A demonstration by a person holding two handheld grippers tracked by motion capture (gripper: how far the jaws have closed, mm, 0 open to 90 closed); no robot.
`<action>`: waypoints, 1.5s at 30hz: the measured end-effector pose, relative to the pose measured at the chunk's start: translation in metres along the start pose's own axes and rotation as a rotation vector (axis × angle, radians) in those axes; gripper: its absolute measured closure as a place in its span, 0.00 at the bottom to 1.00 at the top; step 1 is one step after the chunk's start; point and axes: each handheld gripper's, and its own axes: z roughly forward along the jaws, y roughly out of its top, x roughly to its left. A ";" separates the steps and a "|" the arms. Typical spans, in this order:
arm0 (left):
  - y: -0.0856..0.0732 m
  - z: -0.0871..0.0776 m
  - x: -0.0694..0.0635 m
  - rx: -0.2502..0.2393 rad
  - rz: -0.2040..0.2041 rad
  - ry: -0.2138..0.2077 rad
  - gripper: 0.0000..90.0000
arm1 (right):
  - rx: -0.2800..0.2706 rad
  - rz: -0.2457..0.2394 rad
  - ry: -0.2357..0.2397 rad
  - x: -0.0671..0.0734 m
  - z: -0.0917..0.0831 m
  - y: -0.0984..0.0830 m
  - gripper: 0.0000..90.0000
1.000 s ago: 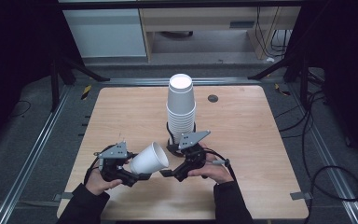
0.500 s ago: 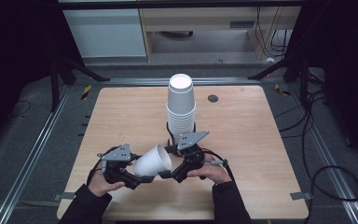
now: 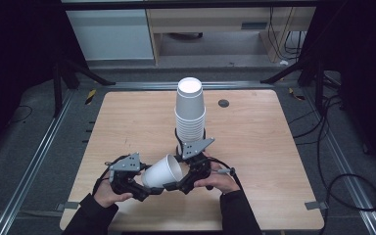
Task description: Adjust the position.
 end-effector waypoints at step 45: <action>0.000 -0.009 0.003 0.051 0.003 0.057 0.18 | 0.079 -0.049 -0.034 -0.002 -0.027 0.018 0.09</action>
